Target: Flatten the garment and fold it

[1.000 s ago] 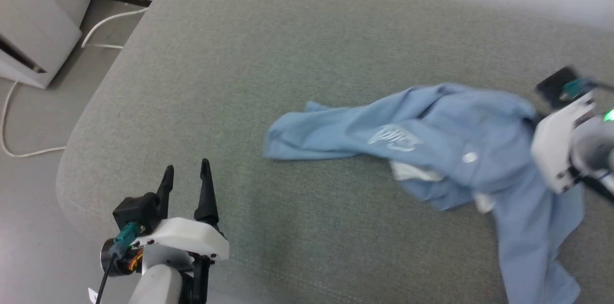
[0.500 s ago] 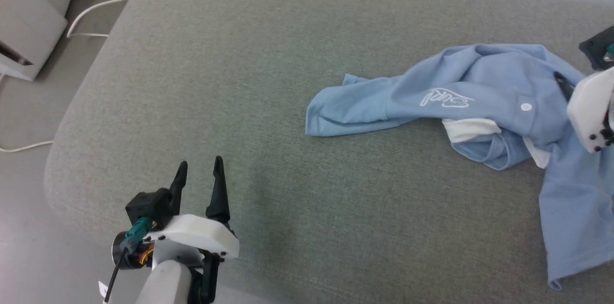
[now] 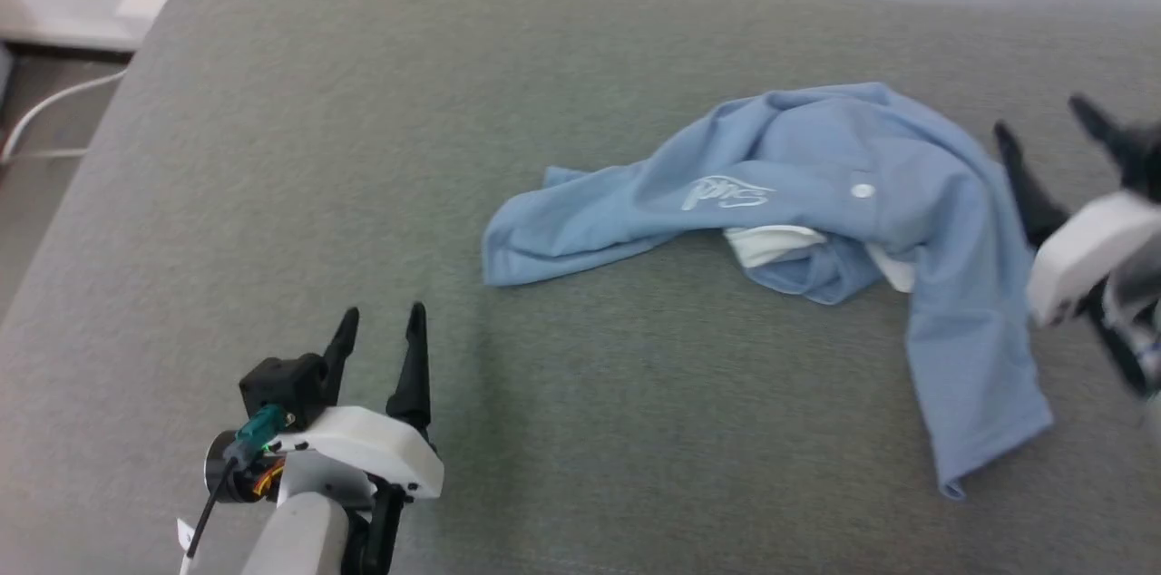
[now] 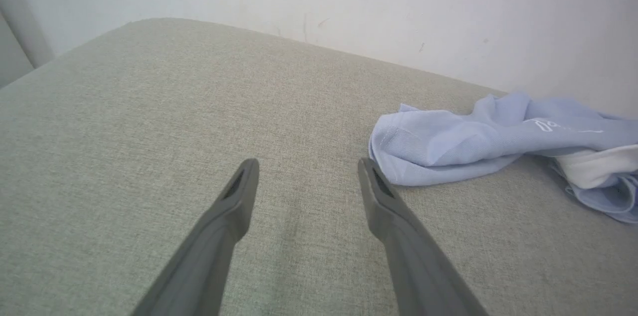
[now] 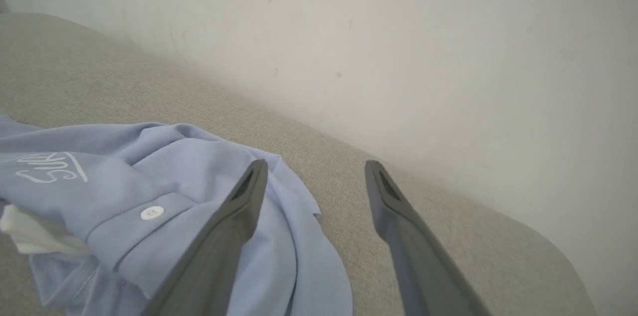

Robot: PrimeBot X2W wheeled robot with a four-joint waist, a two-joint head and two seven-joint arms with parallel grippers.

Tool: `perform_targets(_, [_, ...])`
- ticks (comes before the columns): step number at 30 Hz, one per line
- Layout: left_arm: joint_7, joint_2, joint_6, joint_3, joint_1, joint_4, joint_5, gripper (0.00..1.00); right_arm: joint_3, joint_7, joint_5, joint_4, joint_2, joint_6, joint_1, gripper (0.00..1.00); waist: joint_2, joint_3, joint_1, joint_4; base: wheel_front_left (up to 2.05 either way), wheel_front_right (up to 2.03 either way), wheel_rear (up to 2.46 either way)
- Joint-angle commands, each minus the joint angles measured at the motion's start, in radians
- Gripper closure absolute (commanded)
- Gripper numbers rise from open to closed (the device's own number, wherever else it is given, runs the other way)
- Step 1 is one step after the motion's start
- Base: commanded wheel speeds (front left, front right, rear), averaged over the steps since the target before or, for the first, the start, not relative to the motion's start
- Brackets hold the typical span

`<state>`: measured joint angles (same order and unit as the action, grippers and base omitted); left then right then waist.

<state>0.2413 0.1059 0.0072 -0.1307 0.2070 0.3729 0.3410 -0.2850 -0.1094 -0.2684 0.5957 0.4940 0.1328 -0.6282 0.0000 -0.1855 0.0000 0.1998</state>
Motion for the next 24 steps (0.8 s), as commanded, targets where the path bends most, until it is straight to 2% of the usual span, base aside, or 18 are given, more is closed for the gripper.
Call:
perform_targets(1, [-0.032,0.017,-0.018,-0.008,0.015,0.014,-0.008,0.00,0.063,-0.018,0.023,-0.062,-0.048,-0.002,0.093,0.00,0.0000,0.036,0.0000,-0.086,0.00,0.00,0.00])
perform_targets(7, [-0.164,0.062,-0.038,-0.032,0.048,0.049,-0.010,0.00,0.248,-0.009,0.126,-0.315,-0.207,-0.002,0.380,0.00,0.0000,0.030,0.0000,-0.167,0.00,0.00,0.00])
perform_targets(13, [-0.267,0.097,-0.048,-0.037,0.098,0.063,0.001,0.00,0.324,0.040,0.192,-0.518,-0.345,-0.002,0.587,0.00,0.0000,0.005,0.0000,-0.232,0.00,0.00,0.00])
perform_targets(17, [-0.307,0.122,-0.032,-0.029,0.138,0.084,-0.003,0.00,0.328,0.072,0.200,-0.564,-0.384,-0.002,0.651,0.00,0.0000,-0.017,0.0000,-0.261,0.00,0.00,0.00])
perform_targets(24, [-0.332,0.141,-0.005,-0.030,0.184,0.145,-0.017,0.00,0.319,0.101,0.203,-0.572,-0.397,-0.002,0.668,0.00,0.0000,-0.044,0.0000,-0.284,0.00,0.00,0.00])
